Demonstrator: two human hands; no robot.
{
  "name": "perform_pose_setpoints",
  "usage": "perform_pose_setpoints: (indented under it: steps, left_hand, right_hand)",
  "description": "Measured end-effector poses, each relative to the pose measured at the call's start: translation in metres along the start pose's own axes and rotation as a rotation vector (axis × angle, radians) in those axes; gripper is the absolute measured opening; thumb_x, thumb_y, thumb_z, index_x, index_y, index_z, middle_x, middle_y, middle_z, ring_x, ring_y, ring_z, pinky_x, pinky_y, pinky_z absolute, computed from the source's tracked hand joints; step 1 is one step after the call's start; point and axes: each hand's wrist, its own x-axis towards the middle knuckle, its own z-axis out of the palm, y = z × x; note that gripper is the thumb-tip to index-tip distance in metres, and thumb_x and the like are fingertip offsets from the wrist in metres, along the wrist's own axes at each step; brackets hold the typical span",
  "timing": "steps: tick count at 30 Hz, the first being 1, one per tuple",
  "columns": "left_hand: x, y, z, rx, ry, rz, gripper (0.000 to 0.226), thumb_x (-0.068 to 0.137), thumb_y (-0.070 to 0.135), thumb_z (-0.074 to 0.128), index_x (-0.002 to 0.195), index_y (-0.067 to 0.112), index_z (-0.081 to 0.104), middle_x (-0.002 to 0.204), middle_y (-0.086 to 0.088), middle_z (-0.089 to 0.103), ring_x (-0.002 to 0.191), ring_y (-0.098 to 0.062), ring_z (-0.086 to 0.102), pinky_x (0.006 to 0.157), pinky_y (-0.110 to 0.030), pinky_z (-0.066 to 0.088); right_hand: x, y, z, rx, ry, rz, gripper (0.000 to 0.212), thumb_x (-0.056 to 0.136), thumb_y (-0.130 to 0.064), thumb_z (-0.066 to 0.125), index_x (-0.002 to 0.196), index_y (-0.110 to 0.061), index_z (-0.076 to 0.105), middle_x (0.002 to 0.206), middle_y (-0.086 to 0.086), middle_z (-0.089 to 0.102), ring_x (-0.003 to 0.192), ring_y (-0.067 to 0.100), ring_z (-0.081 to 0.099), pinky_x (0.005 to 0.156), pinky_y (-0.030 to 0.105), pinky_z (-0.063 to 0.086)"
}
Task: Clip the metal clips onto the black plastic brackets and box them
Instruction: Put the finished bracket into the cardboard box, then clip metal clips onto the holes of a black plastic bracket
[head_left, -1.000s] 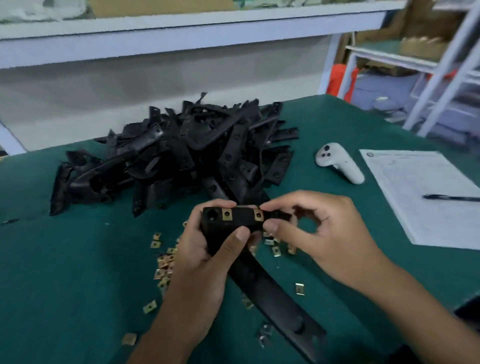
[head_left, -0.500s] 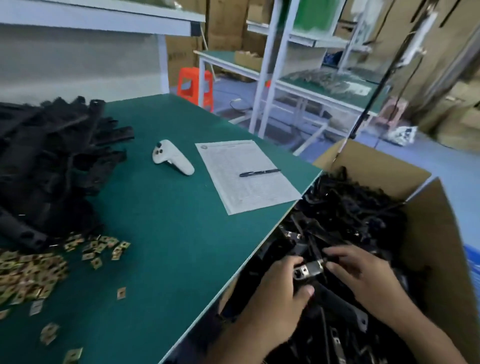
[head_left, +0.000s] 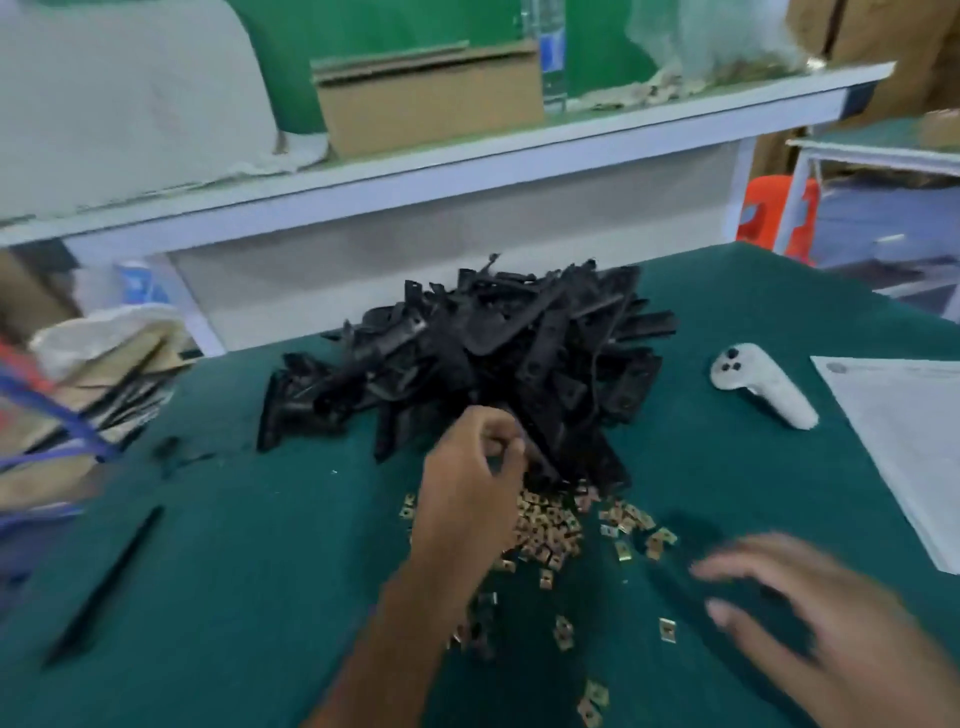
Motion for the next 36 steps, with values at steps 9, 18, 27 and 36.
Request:
perform_pose_setpoints:
  steps: [9,18,27,36]
  left_hand:
    - [0.073,-0.101,-0.050,0.008,0.145,-0.528,0.073,0.093,0.041,0.071,0.150,0.011,0.036,0.140,-0.009,0.053,0.122,-0.031,0.054,0.096,-0.044,0.049]
    - [0.038,-0.108,-0.047,-0.694,0.185,-0.695,0.021,0.100,0.005,0.045,0.089,0.005,0.062,0.081,-0.011,0.065,0.065,-0.018,0.059,0.054,-0.028,0.047]
    - [-0.008,-0.093,-0.063,-1.030,0.355,-0.282,0.027,0.088,0.019,0.062,0.113,0.014,0.073,0.099,0.003,0.074,0.092,-0.009,0.071,0.080,-0.021,0.058]
    - [-0.004,-0.108,-0.078,-1.624,0.360,-0.429,0.028,0.091,0.049,0.057,0.080,0.030,0.074,0.081,0.020,0.067,0.098,0.003,0.068,0.103,-0.037,0.044]
  right_hand:
    - [0.115,-0.063,0.095,-0.112,-0.425,-0.294,0.041,0.101,-0.046,0.054,0.141,-0.040,0.048,0.137,-0.016,0.038,0.131,0.008,0.031,0.106,0.025,0.031]
    - [0.147,-0.040,0.120,-0.022,-0.373,-0.334,0.021,0.109,-0.038,0.040,0.121,-0.044,0.056,0.108,-0.031,0.040,0.103,-0.006,0.037,0.077,0.007,0.032]
    - [0.142,-0.037,0.117,0.331,-0.274,-0.124,0.015,0.104,-0.049,0.034,0.095,-0.044,0.045,0.096,-0.020,0.053,0.075,0.006,0.050,0.064,0.027,0.041]
    - [0.141,-0.035,0.122,0.430,-0.262,-0.041,0.014,0.101,-0.036,0.051,0.088,-0.038,0.046,0.077,-0.010,0.059,0.055,0.006,0.044,0.050,0.022,0.036]
